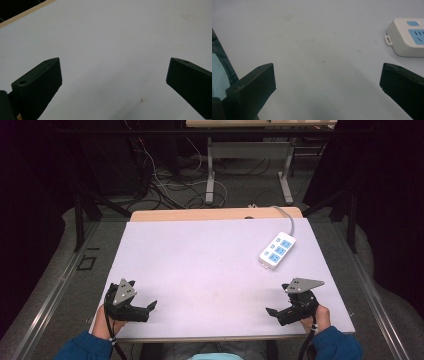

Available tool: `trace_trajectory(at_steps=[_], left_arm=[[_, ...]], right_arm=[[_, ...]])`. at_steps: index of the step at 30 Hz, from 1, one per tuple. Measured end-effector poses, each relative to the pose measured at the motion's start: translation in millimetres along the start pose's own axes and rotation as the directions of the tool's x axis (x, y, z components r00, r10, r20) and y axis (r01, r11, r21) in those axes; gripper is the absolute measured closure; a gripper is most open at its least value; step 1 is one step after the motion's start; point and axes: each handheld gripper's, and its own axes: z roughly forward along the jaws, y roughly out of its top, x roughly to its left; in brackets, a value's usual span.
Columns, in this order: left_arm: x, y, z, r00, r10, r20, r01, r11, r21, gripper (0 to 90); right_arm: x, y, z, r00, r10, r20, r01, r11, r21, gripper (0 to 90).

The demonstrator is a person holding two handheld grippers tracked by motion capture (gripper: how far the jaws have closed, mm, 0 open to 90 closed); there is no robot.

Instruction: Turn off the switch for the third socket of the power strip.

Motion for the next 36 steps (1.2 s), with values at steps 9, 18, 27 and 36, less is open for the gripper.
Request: trace_trajectory(at_steps=[9, 18, 27, 36], left_arm=[[0.0, 0.2, 0.3, 1.0, 0.0, -0.003, 0.0, 1.0, 0.001, 0.1], [0.1, 0.2, 0.1, 1.0, 0.0, 0.001, 0.0, 1.0, 0.001, 0.2], [1.1, 0.8, 2.4, 1.0, 0.007, -0.006, -0.007, 1.0, -0.001, 0.1], [1.1, 1.1, 2.6, 1.0, 0.008, -0.004, -0.008, 1.0, -0.001, 0.2]], right_arm=[[-1.0, 0.8, -0.4, 0.9999, -0.012, 0.004, 0.012, 1.0, -0.013, 0.0], [-1.8, 5.0, 2.5, 0.9998, -0.019, 0.01, 0.02, 0.999, -0.026, 0.0], [-3.8, 12.9, 6.5, 0.9998, -0.011, 0.019, 0.011, 0.999, -0.031, 0.0], [-7.8, 22.1, 11.2, 0.9988, -0.005, 0.049, 0.007, 0.999, -0.04, 0.0]])
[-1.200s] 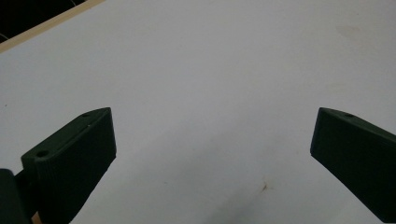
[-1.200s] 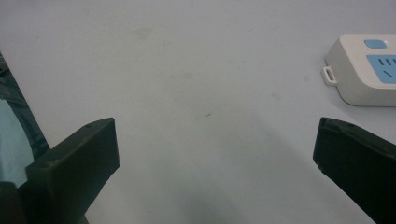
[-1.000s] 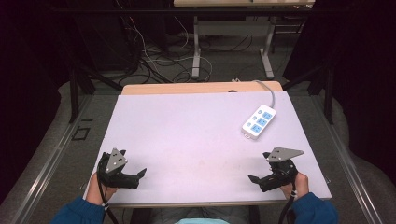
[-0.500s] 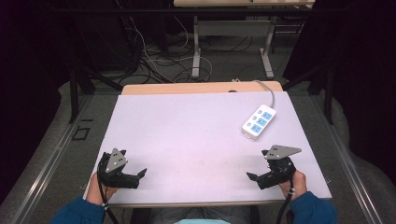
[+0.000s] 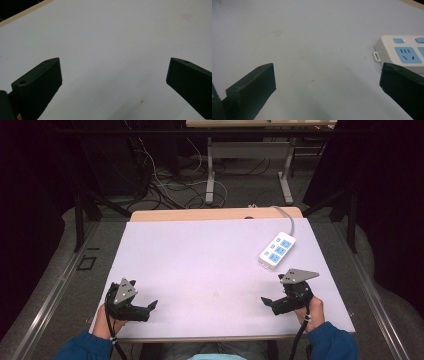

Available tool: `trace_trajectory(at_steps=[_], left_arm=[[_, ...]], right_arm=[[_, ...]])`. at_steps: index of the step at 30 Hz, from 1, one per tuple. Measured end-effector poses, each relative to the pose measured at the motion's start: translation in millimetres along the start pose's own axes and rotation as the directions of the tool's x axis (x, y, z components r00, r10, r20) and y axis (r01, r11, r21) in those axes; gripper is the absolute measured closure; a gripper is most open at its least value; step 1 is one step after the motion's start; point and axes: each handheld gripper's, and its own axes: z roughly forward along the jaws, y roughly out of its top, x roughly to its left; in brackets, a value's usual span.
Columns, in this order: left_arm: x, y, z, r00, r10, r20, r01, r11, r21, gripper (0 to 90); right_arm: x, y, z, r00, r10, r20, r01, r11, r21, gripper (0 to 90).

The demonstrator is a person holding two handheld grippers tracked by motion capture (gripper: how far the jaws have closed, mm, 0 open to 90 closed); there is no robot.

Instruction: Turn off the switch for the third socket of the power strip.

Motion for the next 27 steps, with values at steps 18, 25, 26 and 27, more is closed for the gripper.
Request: trace_trajectory(at_steps=[18, 25, 26, 27], left_arm=[[0.4, 0.5, -0.1, 1.0, 0.006, 0.003, -0.006, 1.0, 0.005, 0.2], [0.0, 0.3, 0.0, 1.0, 0.003, 0.002, -0.003, 1.0, 0.0, 0.2], [0.1, 0.4, 0.0, 1.0, 0.004, 0.001, -0.004, 1.0, 0.0, 0.2], [0.1, 0.4, 0.0, 1.0, 0.005, 0.0, -0.005, 1.0, 0.0, 0.2]], right_arm=[[-18.1, 12.6, 13.7, 0.9995, 0.019, 0.024, -0.02, 1.0, 0.015, 0.5], [-29.7, 16.3, 20.8, 0.9982, 0.046, 0.04, -0.046, 0.999, 0.015, 0.4], [-31.3, 17.0, 22.1, 0.9979, 0.049, 0.042, -0.05, 0.999, 0.017, 0.4], [-33.1, 17.7, 23.4, 0.998, 0.048, 0.04, -0.049, 0.999, 0.018, 0.4]])
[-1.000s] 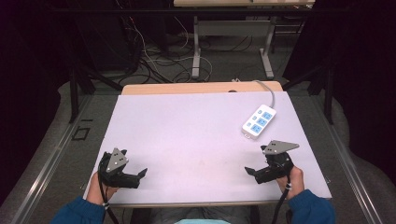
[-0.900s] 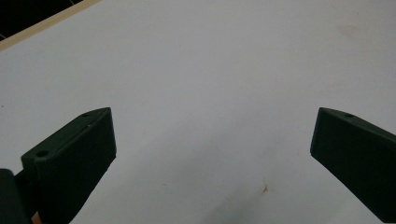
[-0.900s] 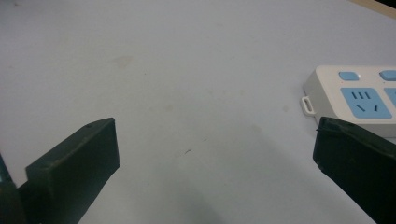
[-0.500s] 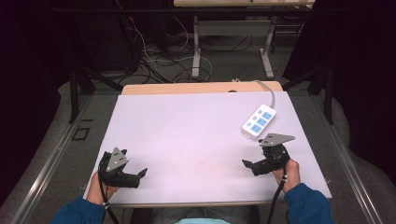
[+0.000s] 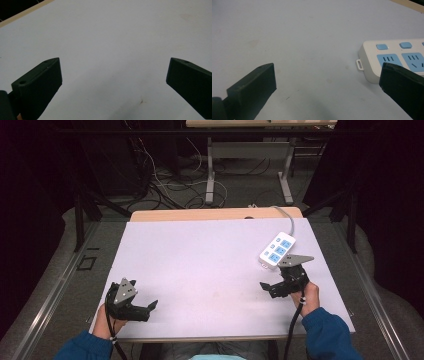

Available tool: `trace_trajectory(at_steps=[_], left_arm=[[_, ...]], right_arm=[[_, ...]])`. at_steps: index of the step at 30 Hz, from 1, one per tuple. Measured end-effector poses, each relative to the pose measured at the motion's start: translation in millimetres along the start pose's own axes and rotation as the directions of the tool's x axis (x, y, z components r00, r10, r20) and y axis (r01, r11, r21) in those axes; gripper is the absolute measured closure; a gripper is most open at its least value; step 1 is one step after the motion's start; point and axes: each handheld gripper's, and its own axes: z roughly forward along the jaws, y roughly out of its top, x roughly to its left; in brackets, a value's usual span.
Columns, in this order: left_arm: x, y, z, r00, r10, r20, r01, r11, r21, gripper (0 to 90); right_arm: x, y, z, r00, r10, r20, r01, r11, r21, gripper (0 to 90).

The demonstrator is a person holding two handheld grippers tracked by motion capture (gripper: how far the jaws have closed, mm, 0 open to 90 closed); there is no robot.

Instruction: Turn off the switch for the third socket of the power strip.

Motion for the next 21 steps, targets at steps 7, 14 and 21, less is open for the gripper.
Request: trace_trajectory(at_steps=[7, 14, 21], left_arm=[[0.2, 0.2, -0.2, 1.0, 0.004, 0.004, -0.004, 1.0, 0.005, 0.2], [0.1, 0.4, -0.1, 1.0, 0.004, 0.004, -0.004, 1.0, 0.005, 0.2], [0.4, 0.3, 0.1, 1.0, 0.004, 0.006, -0.004, 1.0, 0.004, 0.2]], right_arm=[[-9.5, 4.7, 6.9, 0.9998, 0.019, 0.008, -0.019, 1.0, 0.009, 0.0], [-18.9, 7.6, 12.2, 0.9992, 0.038, 0.012, -0.038, 0.999, 0.009, 0.0], [-28.7, 10.2, 16.8, 0.9982, 0.055, 0.023, -0.055, 0.998, 0.001, 0.0]])
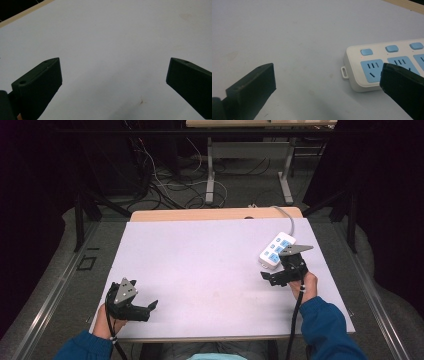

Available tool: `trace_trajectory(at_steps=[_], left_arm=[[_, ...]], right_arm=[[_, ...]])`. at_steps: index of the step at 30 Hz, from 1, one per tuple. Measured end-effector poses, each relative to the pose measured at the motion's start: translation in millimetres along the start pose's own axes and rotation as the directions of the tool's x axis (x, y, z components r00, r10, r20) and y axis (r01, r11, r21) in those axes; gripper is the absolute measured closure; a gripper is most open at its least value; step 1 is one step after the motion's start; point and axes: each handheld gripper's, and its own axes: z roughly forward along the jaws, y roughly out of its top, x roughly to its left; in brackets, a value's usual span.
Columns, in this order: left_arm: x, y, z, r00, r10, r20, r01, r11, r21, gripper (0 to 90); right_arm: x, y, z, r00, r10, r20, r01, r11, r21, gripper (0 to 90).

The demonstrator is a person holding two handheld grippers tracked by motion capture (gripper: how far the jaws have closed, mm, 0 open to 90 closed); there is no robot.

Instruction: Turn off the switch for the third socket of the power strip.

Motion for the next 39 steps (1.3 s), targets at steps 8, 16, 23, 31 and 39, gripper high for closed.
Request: trace_trajectory(at_steps=[8, 16, 23, 31, 39], left_arm=[[0.1, 0.2, 0.4, 1.0, 0.001, 0.003, -0.001, 1.0, 0.001, 0.2], [-0.6, 0.3, 0.5, 1.0, -0.005, 0.007, 0.005, 1.0, -0.001, 0.2], [-0.6, 0.4, 0.7, 1.0, -0.005, 0.003, 0.005, 1.0, 0.0, 0.2], [-1.5, 0.6, 1.0, 1.0, -0.003, 0.0, 0.003, 1.0, 0.006, 0.2], [-1.5, 0.3, 0.5, 1.0, -0.002, -0.002, 0.002, 1.0, 0.0, 0.2]], right_arm=[[-12.1, 3.8, 5.8, 0.9995, 0.026, 0.016, -0.026, 1.0, -0.001, 0.0], [-21.8, 6.0, 6.7, 0.9987, 0.041, 0.032, -0.04, 0.999, -0.014, 0.0], [-30.7, 8.4, 10.4, 0.9978, 0.053, 0.039, -0.053, 0.999, -0.007, 0.0], [-39.1, 11.3, 14.8, 0.997, 0.072, 0.028, -0.072, 0.997, 0.002, 0.0], [-43.3, 15.3, 18.2, 0.9972, 0.073, 0.018, -0.073, 0.997, 0.0, 0.0]])
